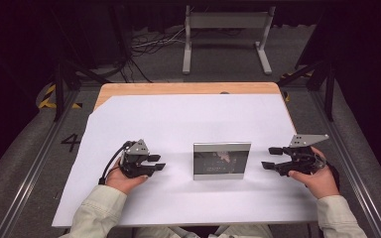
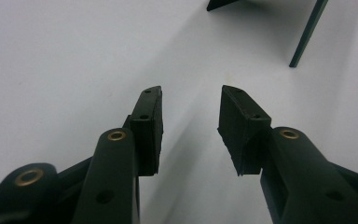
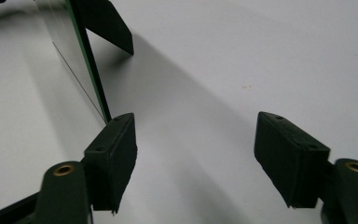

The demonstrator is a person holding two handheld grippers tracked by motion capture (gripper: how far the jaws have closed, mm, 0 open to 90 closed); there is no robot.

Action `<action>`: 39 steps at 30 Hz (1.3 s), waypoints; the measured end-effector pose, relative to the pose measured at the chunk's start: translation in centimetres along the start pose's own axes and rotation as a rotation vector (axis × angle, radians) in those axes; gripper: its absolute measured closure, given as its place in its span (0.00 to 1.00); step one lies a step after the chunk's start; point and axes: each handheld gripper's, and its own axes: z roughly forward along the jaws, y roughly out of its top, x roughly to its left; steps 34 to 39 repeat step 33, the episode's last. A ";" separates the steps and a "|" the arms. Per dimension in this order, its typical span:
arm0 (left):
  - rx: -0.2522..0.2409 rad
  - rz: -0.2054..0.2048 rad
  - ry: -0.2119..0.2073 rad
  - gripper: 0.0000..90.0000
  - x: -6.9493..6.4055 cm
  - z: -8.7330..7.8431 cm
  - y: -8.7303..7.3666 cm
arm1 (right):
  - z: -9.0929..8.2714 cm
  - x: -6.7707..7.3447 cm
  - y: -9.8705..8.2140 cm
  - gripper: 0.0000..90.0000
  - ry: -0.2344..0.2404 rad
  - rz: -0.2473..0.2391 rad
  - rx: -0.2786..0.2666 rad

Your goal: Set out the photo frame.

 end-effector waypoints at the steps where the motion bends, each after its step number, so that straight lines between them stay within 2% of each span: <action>1: 0.002 0.001 0.002 0.67 0.0 0.0 0.0 | 0.1 0.0 -0.2 0.33 -0.010 -0.002 0.001; 10: 0.001 0.002 0.001 0.67 0.1 0.1 -0.1 | 0.8 0.0 -1.1 0.30 -0.053 -0.014 0.009; 18: 0.009 -0.002 0.000 0.67 0.1 0.2 -0.1 | 2.1 0.3 -1.7 0.30 -0.046 -0.020 0.069; 22: 0.011 -0.002 0.000 0.67 0.1 0.3 -0.2 | 2.7 0.4 -1.9 0.30 -0.062 -0.021 0.094; 30: 0.012 -0.003 0.002 0.67 0.1 0.3 -0.2 | 2.6 0.3 -1.9 0.28 -0.096 -0.001 0.068; 39: 0.014 0.000 0.002 0.67 0.1 0.4 -0.2 | 2.4 0.2 -1.9 0.28 -0.103 0.003 0.058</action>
